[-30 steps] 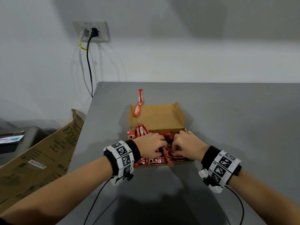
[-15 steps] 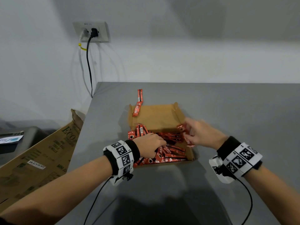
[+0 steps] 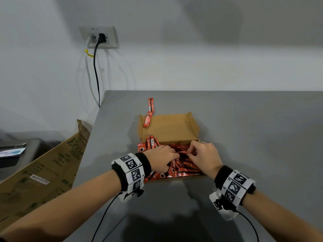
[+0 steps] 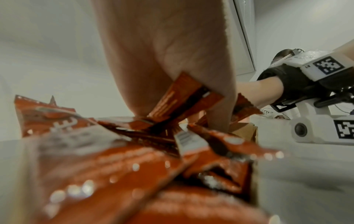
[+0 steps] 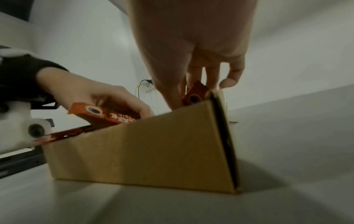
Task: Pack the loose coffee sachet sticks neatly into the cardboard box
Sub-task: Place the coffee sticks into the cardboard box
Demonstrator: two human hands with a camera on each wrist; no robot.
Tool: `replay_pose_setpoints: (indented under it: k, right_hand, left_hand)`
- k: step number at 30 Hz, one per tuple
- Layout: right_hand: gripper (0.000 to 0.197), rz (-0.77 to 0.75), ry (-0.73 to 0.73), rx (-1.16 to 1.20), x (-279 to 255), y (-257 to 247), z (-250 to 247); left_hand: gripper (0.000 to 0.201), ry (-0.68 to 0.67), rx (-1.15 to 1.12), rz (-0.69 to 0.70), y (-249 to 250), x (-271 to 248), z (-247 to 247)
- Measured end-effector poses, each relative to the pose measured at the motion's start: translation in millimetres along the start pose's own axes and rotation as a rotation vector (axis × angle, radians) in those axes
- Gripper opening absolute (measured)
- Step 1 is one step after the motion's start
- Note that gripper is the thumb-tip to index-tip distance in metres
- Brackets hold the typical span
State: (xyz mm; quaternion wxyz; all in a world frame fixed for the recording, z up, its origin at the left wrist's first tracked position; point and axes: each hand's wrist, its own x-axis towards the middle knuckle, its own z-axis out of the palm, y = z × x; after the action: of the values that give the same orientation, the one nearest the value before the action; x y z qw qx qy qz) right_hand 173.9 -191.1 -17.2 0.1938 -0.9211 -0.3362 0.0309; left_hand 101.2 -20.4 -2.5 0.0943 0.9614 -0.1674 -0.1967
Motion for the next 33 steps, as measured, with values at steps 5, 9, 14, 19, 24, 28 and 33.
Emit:
replay_pose_setpoints:
  k: [5,9,14,19,24,28,33]
  right_hand:
    - [0.012,0.058,-0.056,-0.103,6.7,-2.7,0.4]
    - [0.008,-0.017,-0.116,-0.244,11.6,-3.0,1.5]
    - [0.002,-0.147,-0.162,-0.314,18.4,-0.8,0.6]
    - [0.009,-0.194,-0.172,-0.308,21.2,3.2,-0.4]
    - [0.025,-0.206,-0.174,-0.390,21.9,12.1,-10.8]
    - [0.027,-0.076,-0.168,-0.277,20.9,17.5,-15.3]
    - [0.017,-0.070,-0.160,-0.094,19.5,14.0,-7.6]
  left_hand:
    - [0.048,-0.019,-0.033,-0.041,0.3,-1.7,-1.8]
    - [0.046,0.008,-0.028,-0.028,2.0,-2.2,-3.2]
    - [0.044,0.036,-0.020,-0.013,3.2,-3.8,-5.0]
    - [0.045,0.029,-0.019,-0.021,3.7,-3.3,-5.3]
    - [0.044,0.042,-0.033,-0.024,4.1,-3.1,-4.9]
    - [0.045,0.037,-0.060,-0.030,3.6,-3.1,-4.7]
    - [0.044,0.042,-0.090,-0.034,4.4,-3.5,-6.0]
